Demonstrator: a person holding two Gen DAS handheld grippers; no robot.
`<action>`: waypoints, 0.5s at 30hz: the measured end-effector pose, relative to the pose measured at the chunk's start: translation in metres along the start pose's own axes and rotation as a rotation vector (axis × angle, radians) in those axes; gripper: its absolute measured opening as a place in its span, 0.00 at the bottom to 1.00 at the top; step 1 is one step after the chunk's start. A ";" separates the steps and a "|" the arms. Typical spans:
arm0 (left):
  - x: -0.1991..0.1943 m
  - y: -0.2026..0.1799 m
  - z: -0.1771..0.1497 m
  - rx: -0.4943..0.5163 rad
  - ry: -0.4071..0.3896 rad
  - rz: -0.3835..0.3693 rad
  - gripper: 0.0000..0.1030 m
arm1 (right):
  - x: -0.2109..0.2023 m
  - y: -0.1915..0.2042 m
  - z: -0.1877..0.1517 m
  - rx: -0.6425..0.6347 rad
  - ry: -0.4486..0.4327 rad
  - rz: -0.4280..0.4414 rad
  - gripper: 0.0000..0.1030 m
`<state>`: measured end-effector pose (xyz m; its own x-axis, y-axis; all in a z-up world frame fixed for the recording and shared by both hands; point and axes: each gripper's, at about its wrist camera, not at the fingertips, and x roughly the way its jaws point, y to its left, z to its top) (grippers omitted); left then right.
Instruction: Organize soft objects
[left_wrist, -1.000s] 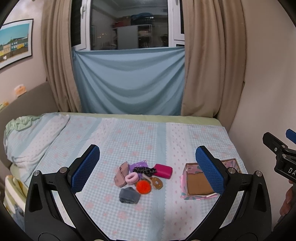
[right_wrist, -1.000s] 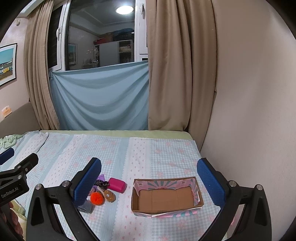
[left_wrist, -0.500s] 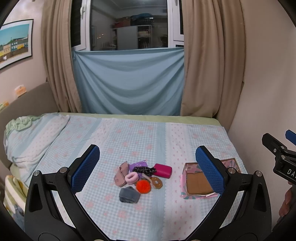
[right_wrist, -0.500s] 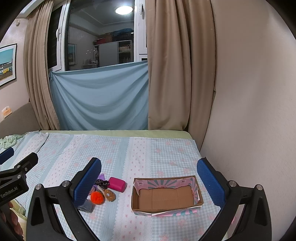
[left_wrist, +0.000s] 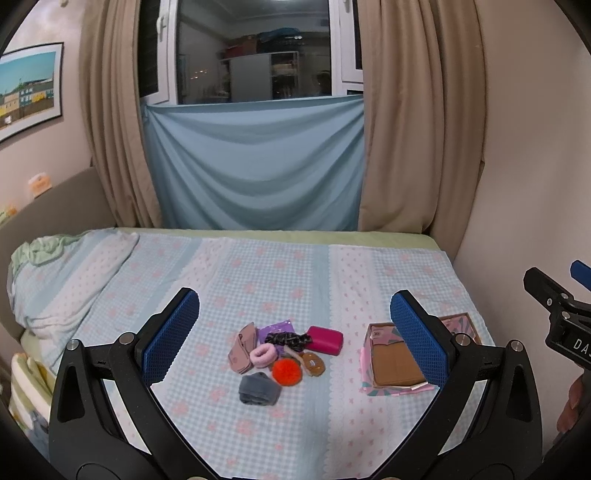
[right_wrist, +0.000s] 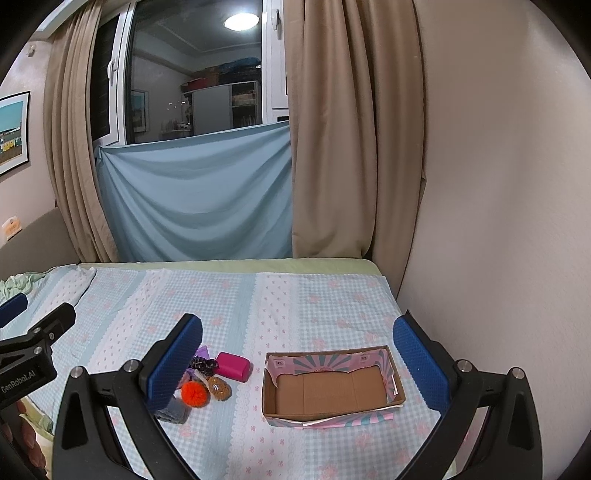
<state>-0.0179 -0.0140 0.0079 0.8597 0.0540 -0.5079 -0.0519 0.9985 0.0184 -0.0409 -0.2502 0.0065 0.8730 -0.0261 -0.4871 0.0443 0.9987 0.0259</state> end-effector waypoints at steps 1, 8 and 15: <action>-0.001 0.000 0.000 0.000 -0.001 -0.001 1.00 | 0.000 0.000 0.000 0.000 0.001 -0.001 1.00; -0.001 -0.002 0.001 0.001 0.000 -0.003 1.00 | -0.003 -0.001 -0.001 0.005 0.003 -0.008 1.00; -0.003 -0.003 0.003 0.001 0.003 -0.009 1.00 | -0.005 0.001 -0.004 0.005 0.005 -0.010 1.00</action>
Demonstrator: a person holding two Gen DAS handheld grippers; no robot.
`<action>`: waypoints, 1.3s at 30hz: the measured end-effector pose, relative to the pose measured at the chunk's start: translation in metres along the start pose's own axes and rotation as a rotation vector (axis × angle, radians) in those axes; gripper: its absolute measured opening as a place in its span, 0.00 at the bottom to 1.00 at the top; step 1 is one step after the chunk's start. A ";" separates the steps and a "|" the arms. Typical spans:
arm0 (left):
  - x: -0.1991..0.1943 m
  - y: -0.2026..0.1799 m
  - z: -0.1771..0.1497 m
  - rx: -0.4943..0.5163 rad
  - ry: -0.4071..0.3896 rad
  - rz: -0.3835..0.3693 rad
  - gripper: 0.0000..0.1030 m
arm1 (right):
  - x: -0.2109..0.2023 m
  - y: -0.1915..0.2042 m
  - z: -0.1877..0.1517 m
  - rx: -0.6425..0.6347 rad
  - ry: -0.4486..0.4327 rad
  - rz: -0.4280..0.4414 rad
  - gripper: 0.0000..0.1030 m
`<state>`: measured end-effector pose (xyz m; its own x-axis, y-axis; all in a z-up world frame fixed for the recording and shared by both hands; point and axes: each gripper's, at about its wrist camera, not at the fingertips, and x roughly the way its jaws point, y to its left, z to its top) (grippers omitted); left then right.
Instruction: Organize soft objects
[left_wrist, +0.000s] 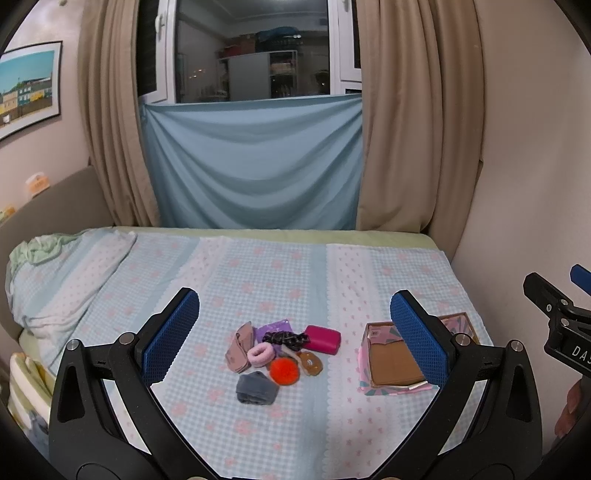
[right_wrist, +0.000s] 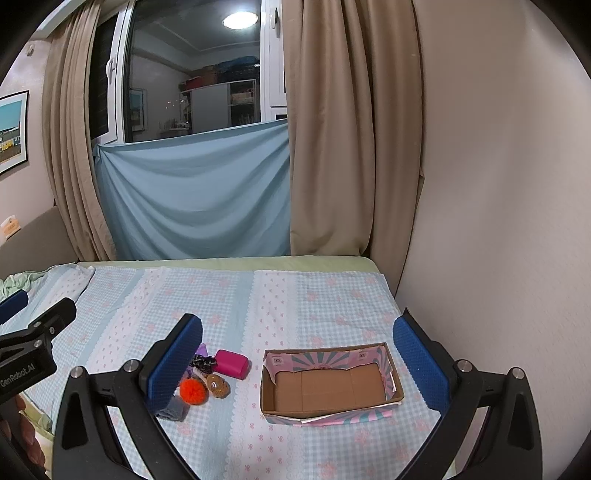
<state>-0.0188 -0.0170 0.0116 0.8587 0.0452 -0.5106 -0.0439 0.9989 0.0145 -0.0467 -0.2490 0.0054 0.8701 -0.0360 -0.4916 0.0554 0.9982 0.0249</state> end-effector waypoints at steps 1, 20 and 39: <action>0.000 0.000 0.000 0.000 0.000 0.000 1.00 | 0.000 0.000 0.000 0.000 0.000 0.001 1.00; 0.013 0.008 -0.010 -0.038 0.006 0.012 1.00 | 0.011 0.001 0.004 -0.010 0.011 0.014 1.00; 0.188 0.086 -0.151 -0.162 0.304 0.048 1.00 | 0.180 0.092 -0.065 -0.186 0.252 0.270 1.00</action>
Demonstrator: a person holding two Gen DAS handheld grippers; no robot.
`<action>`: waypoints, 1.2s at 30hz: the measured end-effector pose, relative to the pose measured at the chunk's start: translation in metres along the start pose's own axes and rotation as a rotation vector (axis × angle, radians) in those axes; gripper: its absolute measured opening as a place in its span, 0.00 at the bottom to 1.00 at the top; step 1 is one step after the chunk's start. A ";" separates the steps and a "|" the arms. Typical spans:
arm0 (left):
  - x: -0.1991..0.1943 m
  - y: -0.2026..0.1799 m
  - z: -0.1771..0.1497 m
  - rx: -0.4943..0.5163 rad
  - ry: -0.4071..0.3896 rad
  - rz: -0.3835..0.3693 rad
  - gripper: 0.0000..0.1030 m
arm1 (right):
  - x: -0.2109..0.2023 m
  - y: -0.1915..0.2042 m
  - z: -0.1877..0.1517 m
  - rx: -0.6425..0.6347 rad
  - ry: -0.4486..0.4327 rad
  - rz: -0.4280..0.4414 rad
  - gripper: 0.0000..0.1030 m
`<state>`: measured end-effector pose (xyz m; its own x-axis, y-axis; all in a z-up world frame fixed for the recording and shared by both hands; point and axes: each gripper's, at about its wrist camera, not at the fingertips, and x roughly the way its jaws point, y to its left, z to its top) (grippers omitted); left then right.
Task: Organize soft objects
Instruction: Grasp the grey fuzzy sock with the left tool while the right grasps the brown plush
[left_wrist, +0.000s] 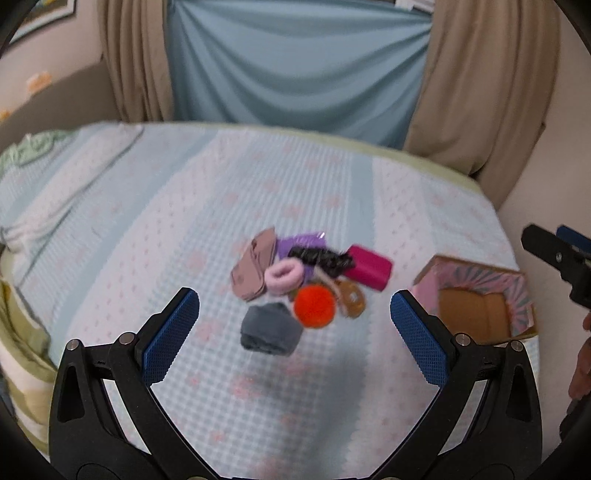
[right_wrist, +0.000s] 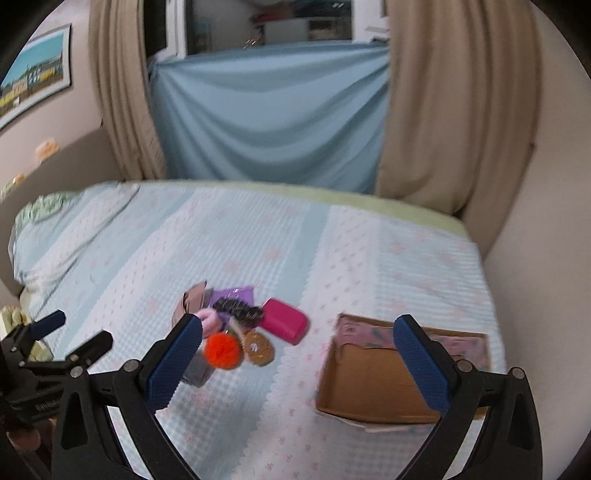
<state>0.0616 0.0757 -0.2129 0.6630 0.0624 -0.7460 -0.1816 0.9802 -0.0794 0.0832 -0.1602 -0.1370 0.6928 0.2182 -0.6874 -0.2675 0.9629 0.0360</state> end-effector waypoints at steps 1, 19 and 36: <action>0.017 0.005 -0.007 0.000 0.017 -0.001 1.00 | 0.020 0.006 -0.003 -0.008 0.020 0.014 1.00; 0.209 0.041 -0.078 0.014 0.200 -0.078 0.99 | 0.273 0.045 -0.071 0.246 0.284 0.059 0.87; 0.259 0.041 -0.084 0.041 0.265 -0.100 0.64 | 0.314 0.028 -0.111 0.468 0.305 0.141 0.53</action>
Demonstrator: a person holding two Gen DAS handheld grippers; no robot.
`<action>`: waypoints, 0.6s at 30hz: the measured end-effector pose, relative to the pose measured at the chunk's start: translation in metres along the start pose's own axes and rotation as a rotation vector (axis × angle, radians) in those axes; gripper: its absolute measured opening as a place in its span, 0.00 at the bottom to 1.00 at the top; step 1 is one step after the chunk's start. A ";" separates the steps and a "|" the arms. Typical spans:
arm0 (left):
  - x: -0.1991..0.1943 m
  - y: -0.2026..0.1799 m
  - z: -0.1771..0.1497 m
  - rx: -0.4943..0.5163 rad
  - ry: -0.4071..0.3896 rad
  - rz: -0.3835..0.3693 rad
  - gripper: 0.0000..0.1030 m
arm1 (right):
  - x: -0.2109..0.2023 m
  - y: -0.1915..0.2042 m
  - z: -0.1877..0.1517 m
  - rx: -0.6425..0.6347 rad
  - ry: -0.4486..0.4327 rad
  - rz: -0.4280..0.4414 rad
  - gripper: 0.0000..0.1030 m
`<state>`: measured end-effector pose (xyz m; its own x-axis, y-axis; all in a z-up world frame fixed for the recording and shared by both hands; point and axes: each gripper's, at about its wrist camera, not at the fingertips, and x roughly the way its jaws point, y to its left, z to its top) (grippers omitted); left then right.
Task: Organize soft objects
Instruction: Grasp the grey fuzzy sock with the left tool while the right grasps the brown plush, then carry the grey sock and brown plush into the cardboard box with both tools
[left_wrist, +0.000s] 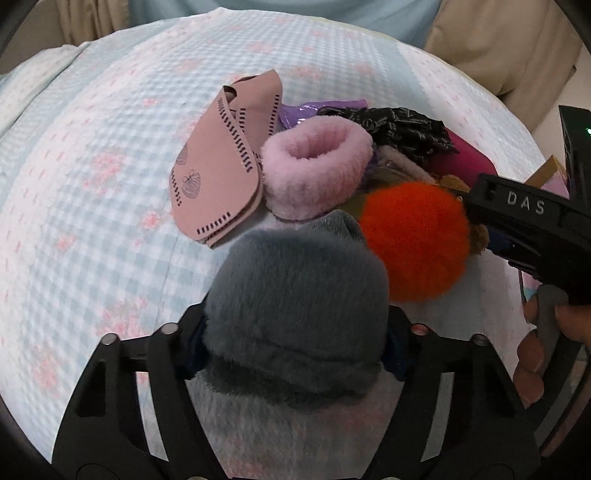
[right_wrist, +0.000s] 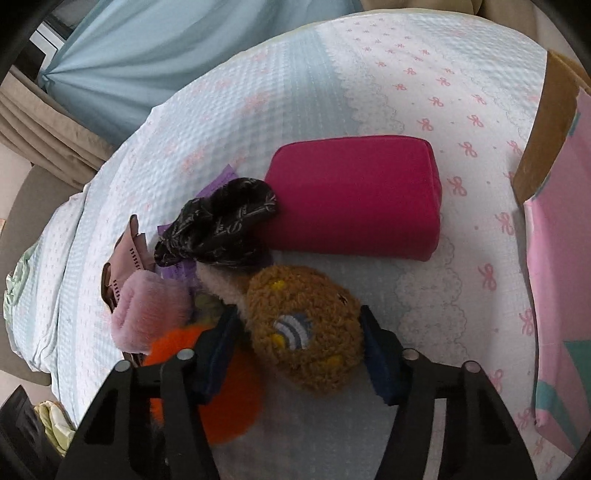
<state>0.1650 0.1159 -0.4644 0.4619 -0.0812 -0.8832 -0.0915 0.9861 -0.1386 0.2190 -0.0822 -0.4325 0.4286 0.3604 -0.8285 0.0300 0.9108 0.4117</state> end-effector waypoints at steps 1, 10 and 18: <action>-0.001 0.001 0.001 0.000 -0.001 0.002 0.61 | -0.001 0.001 0.000 -0.007 -0.002 -0.001 0.51; -0.015 0.006 0.004 -0.018 -0.013 0.006 0.48 | -0.010 0.013 -0.001 -0.044 -0.012 -0.011 0.40; -0.042 0.011 0.010 -0.036 -0.067 0.024 0.47 | -0.035 0.026 0.001 -0.094 -0.053 0.005 0.39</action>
<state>0.1532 0.1312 -0.4243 0.5171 -0.0469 -0.8546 -0.1341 0.9817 -0.1350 0.2056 -0.0710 -0.3929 0.4754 0.3558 -0.8046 -0.0562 0.9250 0.3759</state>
